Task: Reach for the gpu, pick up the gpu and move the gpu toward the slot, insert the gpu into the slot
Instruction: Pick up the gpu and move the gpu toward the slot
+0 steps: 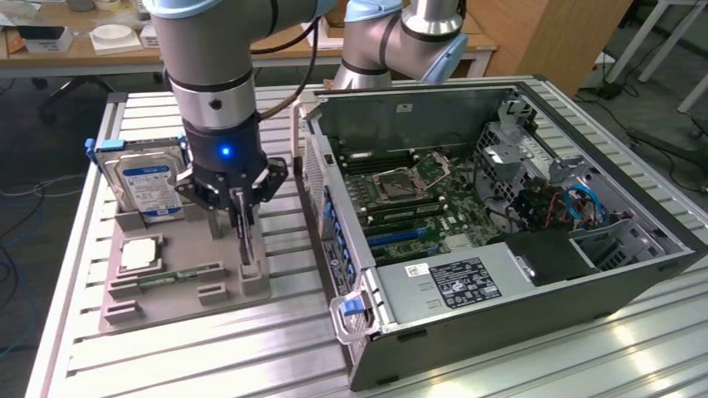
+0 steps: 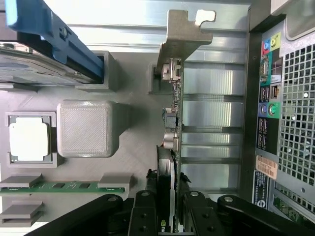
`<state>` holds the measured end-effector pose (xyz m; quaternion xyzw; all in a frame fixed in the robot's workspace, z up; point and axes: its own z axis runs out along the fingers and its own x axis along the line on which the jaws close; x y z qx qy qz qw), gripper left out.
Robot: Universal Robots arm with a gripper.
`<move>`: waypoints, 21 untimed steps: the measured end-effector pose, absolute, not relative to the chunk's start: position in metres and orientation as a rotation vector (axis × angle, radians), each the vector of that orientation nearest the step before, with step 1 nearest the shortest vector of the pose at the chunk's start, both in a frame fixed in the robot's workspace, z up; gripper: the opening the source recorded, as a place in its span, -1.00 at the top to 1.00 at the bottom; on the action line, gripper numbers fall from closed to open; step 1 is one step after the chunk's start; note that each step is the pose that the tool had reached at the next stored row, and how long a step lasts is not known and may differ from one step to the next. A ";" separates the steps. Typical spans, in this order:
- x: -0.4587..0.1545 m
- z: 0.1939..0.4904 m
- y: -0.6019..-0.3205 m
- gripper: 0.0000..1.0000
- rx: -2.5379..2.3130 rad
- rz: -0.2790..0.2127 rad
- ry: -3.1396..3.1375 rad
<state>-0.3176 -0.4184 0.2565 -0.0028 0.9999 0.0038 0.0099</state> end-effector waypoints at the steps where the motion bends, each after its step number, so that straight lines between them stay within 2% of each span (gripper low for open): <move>1: -0.318 0.257 -0.418 0.47 -0.009 0.012 3.122; 21: -0.318 0.281 -0.418 0.47 -0.009 0.015 3.122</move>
